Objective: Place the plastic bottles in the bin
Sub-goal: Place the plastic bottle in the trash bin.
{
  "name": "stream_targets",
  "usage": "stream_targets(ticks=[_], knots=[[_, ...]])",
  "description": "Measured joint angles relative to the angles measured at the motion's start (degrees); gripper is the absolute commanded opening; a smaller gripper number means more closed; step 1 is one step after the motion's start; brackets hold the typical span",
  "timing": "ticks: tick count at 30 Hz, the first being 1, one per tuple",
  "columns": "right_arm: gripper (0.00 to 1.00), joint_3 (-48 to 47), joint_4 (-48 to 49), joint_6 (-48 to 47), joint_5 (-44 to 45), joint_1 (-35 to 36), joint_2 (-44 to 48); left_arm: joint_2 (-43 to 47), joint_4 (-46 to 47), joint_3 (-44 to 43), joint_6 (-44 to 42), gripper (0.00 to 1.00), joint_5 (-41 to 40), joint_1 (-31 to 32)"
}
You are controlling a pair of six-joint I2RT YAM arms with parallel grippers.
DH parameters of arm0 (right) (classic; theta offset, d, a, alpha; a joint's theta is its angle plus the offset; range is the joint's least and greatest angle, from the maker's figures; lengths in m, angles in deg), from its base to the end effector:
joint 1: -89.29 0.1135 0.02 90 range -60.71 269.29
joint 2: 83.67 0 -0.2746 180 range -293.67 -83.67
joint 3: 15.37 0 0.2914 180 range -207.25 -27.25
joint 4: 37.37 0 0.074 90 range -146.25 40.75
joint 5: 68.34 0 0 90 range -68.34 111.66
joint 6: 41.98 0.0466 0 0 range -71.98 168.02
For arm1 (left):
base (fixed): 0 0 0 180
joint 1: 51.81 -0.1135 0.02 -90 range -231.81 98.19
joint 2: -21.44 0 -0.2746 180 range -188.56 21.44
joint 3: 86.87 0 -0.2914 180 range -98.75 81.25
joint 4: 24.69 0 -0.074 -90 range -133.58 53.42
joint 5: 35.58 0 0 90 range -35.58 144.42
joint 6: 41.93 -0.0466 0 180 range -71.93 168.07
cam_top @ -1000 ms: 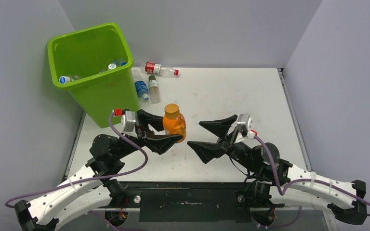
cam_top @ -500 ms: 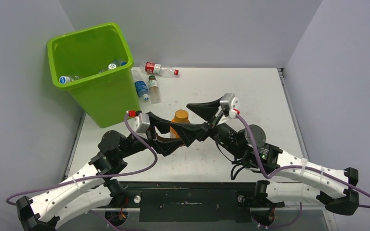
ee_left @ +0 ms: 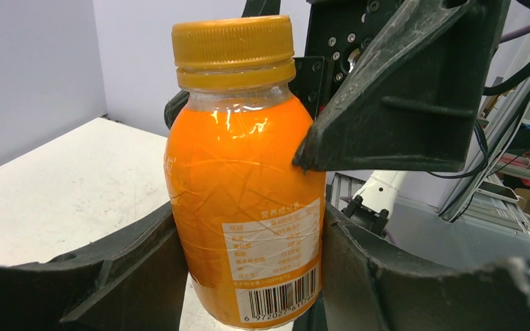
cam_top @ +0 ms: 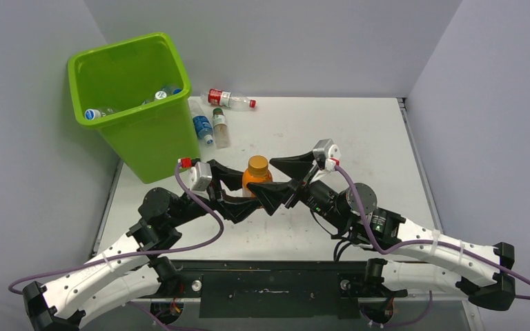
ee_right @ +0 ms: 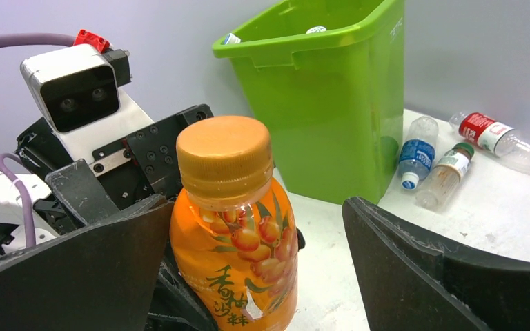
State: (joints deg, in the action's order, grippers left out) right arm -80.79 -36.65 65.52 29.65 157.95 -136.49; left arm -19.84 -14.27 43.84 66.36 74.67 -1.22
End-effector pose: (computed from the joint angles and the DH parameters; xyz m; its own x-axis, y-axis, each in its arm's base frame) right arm 0.0990 0.2355 0.4235 -0.1826 0.3509 -0.9184 -0.8580 0.3993 0.3232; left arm 0.1233 -0.1755 0.3725 -0.1023 -0.3392 -0.9351 0.9492 0.2480 -0.1938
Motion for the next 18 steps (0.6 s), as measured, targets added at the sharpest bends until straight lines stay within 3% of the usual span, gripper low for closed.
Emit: stream_targets(ticks=[11,14,18], knots=[[0.83,1.70,1.44,5.35,-2.10,-1.22,-1.09,-0.72,0.17,-0.26,0.81,0.00,-0.35,0.59],[0.55,2.14,2.10,6.69,-3.41,-1.68,-1.42,-0.72,-0.13,-0.31,0.76,0.00,-0.72,0.76],[0.49,3.37,3.61,8.59,-5.99,-3.06,-1.38,-0.79,-1.22,-0.31,0.87,0.00,-1.60,0.85]])
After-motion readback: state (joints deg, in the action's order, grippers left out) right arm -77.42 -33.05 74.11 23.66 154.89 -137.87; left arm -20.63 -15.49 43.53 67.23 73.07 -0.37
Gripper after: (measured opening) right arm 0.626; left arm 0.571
